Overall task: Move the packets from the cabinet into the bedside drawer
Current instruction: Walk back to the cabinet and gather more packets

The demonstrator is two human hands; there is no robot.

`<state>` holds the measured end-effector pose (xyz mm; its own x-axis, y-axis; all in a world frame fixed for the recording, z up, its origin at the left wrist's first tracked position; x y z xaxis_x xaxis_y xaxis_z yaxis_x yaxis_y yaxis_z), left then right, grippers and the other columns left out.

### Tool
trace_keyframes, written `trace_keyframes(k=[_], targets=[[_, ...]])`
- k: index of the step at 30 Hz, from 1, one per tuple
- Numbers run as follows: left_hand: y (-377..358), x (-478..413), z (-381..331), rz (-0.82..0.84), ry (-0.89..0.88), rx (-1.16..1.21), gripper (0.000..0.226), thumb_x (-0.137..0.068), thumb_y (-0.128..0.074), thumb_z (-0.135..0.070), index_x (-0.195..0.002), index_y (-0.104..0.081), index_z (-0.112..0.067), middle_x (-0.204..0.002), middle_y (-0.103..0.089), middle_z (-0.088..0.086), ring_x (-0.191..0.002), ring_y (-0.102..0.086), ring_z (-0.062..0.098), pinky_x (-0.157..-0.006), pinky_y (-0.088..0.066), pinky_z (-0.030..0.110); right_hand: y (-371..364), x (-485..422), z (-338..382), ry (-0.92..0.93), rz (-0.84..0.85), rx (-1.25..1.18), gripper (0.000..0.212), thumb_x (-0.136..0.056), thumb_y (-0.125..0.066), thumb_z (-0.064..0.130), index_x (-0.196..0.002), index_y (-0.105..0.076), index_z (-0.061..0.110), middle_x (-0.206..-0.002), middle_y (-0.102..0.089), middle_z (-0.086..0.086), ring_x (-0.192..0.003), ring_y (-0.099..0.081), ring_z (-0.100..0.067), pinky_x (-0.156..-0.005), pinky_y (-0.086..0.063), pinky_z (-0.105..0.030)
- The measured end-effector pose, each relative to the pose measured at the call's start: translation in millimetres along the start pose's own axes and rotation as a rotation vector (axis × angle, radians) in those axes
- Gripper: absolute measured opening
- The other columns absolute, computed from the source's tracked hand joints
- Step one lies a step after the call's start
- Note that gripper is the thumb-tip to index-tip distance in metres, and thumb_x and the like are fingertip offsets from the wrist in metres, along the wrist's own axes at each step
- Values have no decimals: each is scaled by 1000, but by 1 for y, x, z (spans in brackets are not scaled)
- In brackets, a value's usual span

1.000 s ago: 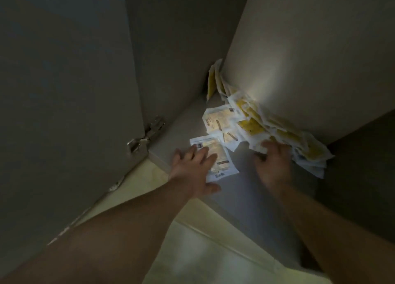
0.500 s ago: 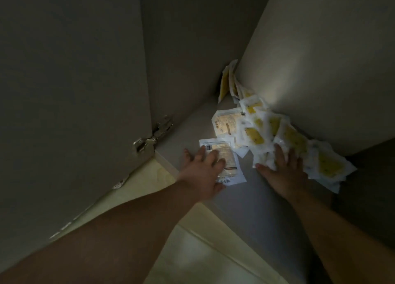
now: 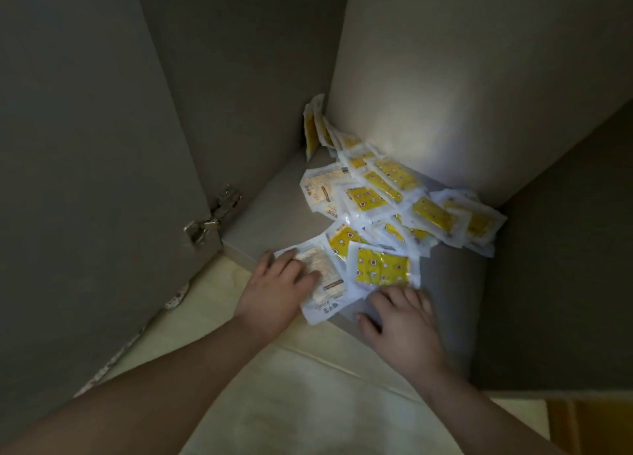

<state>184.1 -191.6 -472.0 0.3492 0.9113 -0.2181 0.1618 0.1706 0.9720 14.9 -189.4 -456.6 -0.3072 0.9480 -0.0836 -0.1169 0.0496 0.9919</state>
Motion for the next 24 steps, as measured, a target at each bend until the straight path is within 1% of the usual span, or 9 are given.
trace_keyframes(k=[2, 4, 7, 9, 12, 14, 19, 21, 24], targets=[[10, -2, -3, -50, -34, 57, 31, -72, -41, -28, -83, -71, -27, -80, -67, -2, -106, -56, 24, -93, -44, 39, 6, 0, -1, -69, -49, -41, 31, -65, -49, 43, -71, -61, 15, -78, -59, -5, -75, -57, -31, -76, -30, -34], [15, -8, -6, -27, -60, 68, 30, -74, -43, -32, -68, -72, -26, -83, -70, -4, -101, -65, 22, -88, -49, 32, 9, -8, -12, -203, -23, -101, 45, -63, -55, 51, -90, -61, 16, -104, -59, -10, -96, -58, -35, -86, -33, -38], [14, -7, -7, 39, -91, 84, 33, -77, -42, -31, -67, -71, -19, -95, -74, 1, -92, -71, 20, -77, -56, 34, -14, -12, -14, -274, 295, -198, 89, -71, -60, 64, -145, -20, 34, -158, -1, 3, -145, -3, -26, -113, -12, -49], [8, 1, -5, 63, -96, 133, 32, -78, -41, -26, -76, -70, -14, -94, -74, 5, -83, -72, 21, -74, -56, 30, -25, -8, -5, -242, 457, -190, 92, -77, -56, 63, -147, -1, 41, -157, 19, 9, -144, 19, -24, -115, 1, -50], [16, 5, 11, 64, 102, 253, 35, -85, -35, -28, -85, -64, -8, -76, -69, 10, -69, -66, 30, -61, -46, 30, -25, -6, 0, -168, 445, -175, 93, -76, -55, 65, -147, 1, 44, -156, 20, 12, -143, 23, -23, -115, 3, -49], [39, 1, 28, -84, 341, 355, 31, -96, -37, -27, -90, -56, -3, -76, -65, 20, -70, -62, 38, -55, -39, 33, -24, -3, -2, -122, 418, -153, 89, -77, -55, 64, -146, -2, 45, -156, 17, 14, -144, 21, -20, -116, 2, -46], [31, 3, 67, -213, 1011, 830, 19, -99, -38, -15, -100, -51, -2, -102, -60, 25, -93, -58, 35, -75, -42, 35, -20, 8, 10, 69, 285, -106, 69, -88, -50, 32, -147, -15, 42, -157, 0, 18, -146, 4, -15, -113, -4, -32], [5, 13, 71, -103, 1157, 892, 22, -97, -38, -11, -105, -54, 2, -107, -60, 24, -98, -59, 36, -83, -48, 37, -17, 7, 25, 173, 194, -191, 68, -75, -52, 18, -140, -41, 31, -152, -31, 11, -142, -27, -21, -108, -19, -32], [-21, 28, 72, 46, 1264, 905, 26, -91, -43, -11, -108, -58, 0, -110, -63, 23, -101, -60, 38, -89, -50, 42, -13, 3, 30, 216, 33, -445, 47, -65, -51, 14, -108, -70, 12, -115, -69, -5, -108, -63, -24, -95, -42, -25]])
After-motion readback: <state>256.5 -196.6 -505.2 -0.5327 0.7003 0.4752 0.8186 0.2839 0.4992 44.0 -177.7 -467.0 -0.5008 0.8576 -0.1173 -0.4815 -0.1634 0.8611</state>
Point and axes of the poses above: each hand's wrist, its own x-axis away from the middle knuckle, its own y-axis out of the back of the hand, z = x × y, the point moved 7 cm from there along -x, towards the middle knuckle
